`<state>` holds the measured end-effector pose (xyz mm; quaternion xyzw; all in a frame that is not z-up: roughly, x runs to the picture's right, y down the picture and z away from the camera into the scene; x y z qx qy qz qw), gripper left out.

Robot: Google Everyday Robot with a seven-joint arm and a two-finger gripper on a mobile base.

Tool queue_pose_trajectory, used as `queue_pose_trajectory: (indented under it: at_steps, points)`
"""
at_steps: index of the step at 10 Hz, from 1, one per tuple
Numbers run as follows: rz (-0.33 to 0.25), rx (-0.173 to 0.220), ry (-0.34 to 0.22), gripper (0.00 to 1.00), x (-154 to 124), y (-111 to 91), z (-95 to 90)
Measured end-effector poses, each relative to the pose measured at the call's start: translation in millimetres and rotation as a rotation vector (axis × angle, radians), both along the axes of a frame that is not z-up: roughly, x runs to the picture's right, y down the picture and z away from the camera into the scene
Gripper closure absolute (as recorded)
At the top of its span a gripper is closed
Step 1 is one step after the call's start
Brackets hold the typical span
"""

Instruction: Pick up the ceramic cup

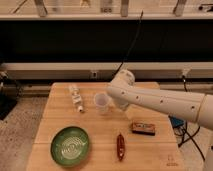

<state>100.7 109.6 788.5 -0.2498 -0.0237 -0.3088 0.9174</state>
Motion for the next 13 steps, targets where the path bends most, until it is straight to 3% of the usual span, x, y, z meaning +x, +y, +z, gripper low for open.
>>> queue_pose_trajectory:
  at_steps: [4,7,10,13]
  points:
    - [0.003,0.028,-0.004,0.2,-2,-13,-5.2]
    - [0.01,-0.001,-0.051,0.2,-14,-17,-5.5]
    - [0.021,-0.1,-0.167,0.2,-45,-13,1.5]
    - [0.011,-0.168,-0.233,0.2,-61,2,14.7]
